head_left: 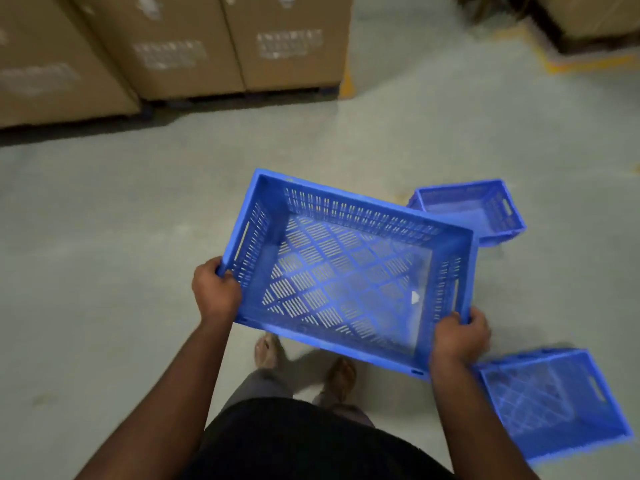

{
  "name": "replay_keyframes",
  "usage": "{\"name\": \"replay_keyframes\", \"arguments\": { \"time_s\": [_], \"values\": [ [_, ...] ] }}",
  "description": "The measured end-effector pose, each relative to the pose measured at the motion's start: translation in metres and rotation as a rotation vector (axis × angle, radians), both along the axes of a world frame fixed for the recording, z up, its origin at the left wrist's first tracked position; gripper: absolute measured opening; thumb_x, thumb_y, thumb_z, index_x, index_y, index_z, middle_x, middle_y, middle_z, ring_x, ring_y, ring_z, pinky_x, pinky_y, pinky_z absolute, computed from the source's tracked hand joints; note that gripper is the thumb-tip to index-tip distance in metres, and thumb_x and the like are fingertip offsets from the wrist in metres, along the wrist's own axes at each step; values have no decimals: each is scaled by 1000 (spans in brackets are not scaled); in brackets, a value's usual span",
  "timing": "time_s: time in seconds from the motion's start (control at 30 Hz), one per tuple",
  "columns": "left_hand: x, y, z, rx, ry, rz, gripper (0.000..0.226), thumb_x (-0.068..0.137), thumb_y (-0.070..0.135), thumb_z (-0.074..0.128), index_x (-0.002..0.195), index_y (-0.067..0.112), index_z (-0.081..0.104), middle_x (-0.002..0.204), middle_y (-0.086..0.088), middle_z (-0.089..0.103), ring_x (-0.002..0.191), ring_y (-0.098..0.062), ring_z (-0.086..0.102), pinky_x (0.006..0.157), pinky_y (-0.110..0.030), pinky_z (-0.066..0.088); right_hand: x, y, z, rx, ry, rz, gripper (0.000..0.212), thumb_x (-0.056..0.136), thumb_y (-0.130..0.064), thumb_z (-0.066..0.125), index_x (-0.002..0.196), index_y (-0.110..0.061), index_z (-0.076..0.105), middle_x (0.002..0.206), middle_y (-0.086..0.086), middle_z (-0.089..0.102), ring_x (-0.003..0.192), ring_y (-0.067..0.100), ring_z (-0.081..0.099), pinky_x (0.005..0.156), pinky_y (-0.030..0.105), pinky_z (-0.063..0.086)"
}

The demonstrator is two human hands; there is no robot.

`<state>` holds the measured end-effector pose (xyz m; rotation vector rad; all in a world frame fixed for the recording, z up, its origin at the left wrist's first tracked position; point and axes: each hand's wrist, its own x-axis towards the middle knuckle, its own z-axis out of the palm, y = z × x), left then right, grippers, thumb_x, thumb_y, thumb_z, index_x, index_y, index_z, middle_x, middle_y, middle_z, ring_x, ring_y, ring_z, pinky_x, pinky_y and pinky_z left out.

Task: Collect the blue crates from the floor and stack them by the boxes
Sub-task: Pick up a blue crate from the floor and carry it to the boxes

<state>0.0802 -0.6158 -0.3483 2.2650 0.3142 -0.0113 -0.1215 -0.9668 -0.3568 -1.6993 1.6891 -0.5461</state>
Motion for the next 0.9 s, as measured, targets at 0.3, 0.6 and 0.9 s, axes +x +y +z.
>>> {"name": "replay_keyframes", "arguments": {
  "time_s": [0.3,0.6,0.9],
  "values": [
    [-68,247,28,-154,7,377,24,81,-2,55,94,10,71,86,-12,70,82,-33,66,75,-37,50,58,210,32,-7,-102,312,44,82,-15,61,124,-6,68,120,25,66,113,48,59,100,52,46],
    [-112,487,66,-217,14,517,26,82,-1,54,90,19,68,86,-6,70,80,-28,65,79,-38,54,79,438,57,38,-96,416,50,75,-19,57,124,-17,69,120,15,69,113,43,62,99,50,52],
    [-61,632,68,-249,70,564,26,82,1,59,95,21,68,90,-5,72,87,-31,70,85,-45,58,156,575,64,50,-140,469,46,71,-26,58,115,-22,72,105,7,73,98,36,69,86,46,58]
  ]
}}
